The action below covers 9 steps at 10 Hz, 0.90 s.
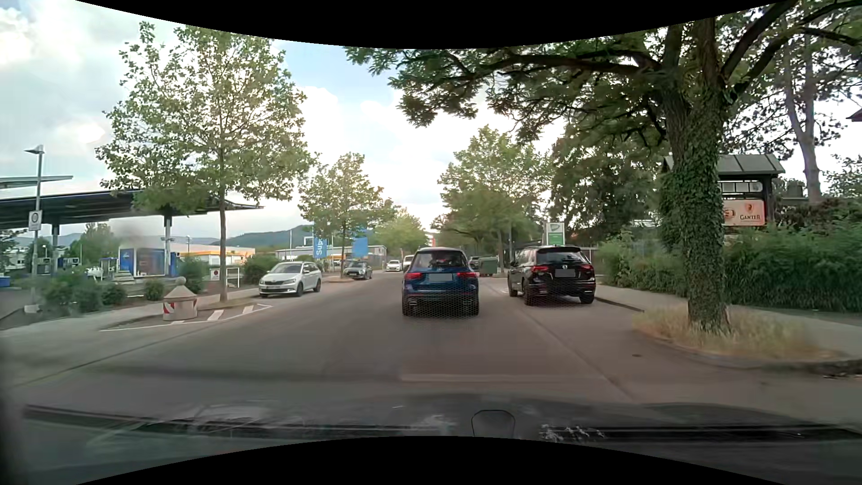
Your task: Follow the waypoints while adhering to traffic rules and regulations
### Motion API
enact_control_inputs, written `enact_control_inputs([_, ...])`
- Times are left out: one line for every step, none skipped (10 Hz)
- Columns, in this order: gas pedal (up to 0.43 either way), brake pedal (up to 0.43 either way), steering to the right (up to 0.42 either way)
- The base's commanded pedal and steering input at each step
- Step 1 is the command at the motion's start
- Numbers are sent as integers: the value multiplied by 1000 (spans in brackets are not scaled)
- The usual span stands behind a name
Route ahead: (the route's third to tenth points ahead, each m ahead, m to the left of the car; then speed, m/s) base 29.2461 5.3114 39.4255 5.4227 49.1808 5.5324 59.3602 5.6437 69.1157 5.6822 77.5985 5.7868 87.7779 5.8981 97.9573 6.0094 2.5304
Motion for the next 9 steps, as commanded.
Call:
enact_control_inputs([98,0,-4])
enact_control_inputs([87,0,-4])
enact_control_inputs([79,0,-6])
enact_control_inputs([67,0,-9])
enact_control_inputs([67,0,-9])
enact_control_inputs([67,0,-9])
enact_control_inputs([67,0,-9])
enact_control_inputs([67,0,-12])
enact_control_inputs([59,0,-16])
